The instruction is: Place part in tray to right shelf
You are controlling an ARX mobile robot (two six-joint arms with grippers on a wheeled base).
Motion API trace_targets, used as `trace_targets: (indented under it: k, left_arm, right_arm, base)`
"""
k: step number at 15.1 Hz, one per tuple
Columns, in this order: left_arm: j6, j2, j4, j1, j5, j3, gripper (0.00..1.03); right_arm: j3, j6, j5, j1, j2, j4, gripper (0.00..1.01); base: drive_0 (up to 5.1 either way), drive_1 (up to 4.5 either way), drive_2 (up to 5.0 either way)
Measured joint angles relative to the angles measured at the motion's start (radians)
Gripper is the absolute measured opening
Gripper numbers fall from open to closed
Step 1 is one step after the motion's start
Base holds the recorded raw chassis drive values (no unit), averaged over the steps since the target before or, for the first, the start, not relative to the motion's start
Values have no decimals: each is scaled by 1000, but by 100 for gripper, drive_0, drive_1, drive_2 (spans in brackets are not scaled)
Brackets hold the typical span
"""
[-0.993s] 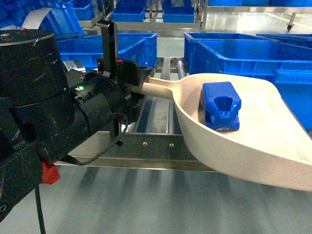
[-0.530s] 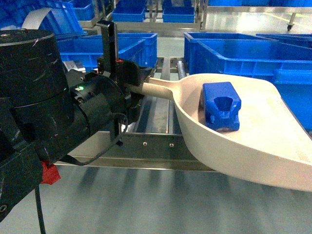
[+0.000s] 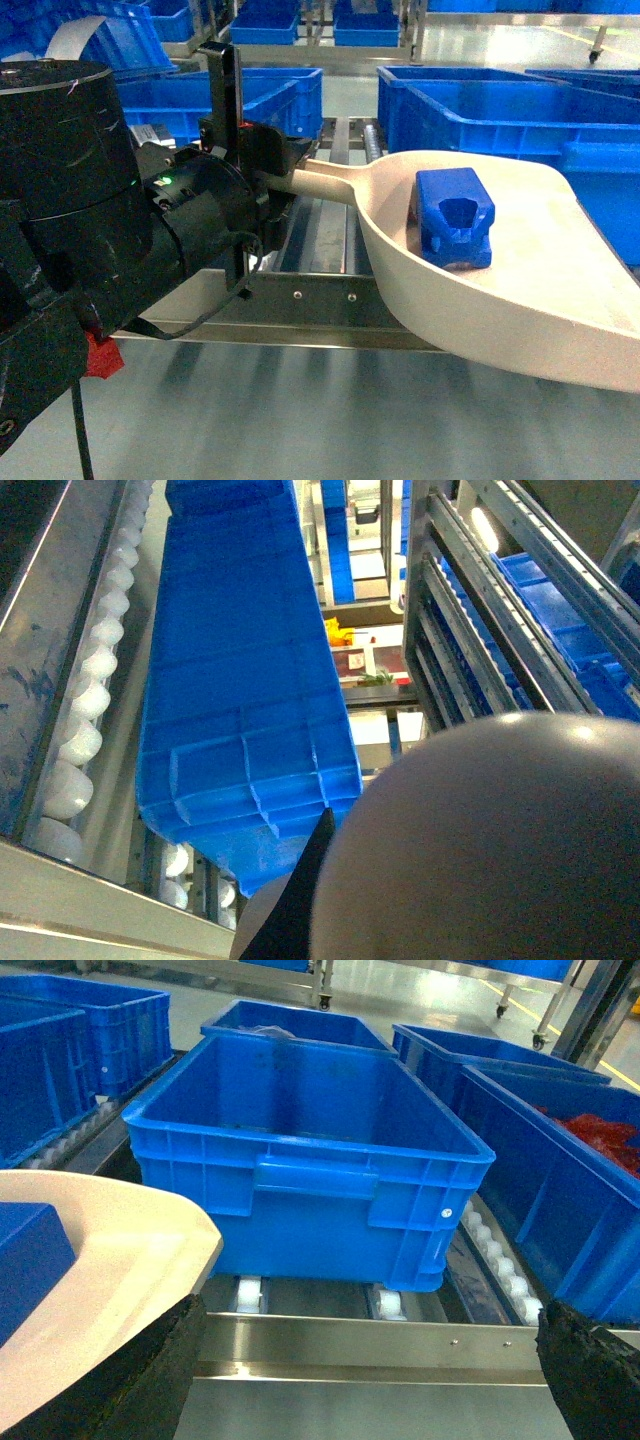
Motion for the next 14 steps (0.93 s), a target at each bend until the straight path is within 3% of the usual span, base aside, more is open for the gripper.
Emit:
trace_targets:
  k: [14]
  left_arm:
    - [0,0,0,0,0,0,13]
  right_arm:
    - [0,0,0,0,0,0,98]
  base:
    - [0,0,0]
